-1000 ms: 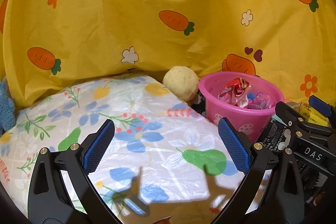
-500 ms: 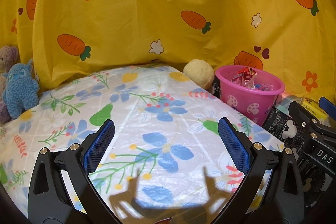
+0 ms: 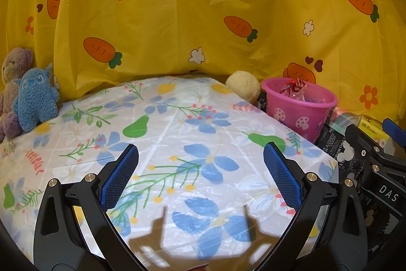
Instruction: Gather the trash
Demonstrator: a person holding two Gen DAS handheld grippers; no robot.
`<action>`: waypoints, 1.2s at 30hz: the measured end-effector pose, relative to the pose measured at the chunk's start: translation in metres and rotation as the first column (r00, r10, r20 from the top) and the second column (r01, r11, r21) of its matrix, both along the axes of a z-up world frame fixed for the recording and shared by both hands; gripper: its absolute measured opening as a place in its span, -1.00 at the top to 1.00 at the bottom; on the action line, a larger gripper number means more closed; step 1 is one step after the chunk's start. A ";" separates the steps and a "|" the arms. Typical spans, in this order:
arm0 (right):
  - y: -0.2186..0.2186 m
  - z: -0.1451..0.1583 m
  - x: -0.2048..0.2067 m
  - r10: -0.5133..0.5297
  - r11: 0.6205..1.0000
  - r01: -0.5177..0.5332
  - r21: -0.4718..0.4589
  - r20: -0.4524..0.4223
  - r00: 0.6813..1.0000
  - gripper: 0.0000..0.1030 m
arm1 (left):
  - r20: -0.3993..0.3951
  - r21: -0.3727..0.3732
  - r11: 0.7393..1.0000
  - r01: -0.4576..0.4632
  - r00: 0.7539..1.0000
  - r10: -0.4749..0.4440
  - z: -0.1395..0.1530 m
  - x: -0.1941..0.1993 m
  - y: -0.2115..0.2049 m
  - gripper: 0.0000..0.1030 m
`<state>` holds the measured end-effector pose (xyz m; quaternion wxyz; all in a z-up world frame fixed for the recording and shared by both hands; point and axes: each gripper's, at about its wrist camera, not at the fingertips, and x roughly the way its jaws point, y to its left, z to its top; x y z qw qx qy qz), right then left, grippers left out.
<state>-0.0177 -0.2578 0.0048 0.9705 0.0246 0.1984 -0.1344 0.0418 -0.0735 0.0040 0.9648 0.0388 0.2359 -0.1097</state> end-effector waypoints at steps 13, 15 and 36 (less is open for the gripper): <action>0.003 0.003 -0.008 0.004 1.000 -0.004 -0.008 0.015 1.000 -0.89 | -0.010 -0.007 1.000 0.001 1.000 -0.001 -0.003 -0.006 0.004 -0.89; 0.003 0.003 -0.008 0.004 1.000 -0.004 -0.009 0.014 1.000 -0.89 | -0.010 -0.008 1.000 0.004 1.000 -0.004 -0.004 -0.006 0.004 -0.89; 0.006 0.002 -0.009 0.000 1.000 0.000 -0.008 0.016 1.000 -0.89 | -0.015 -0.018 1.000 0.010 1.000 -0.011 -0.005 -0.008 0.003 -0.89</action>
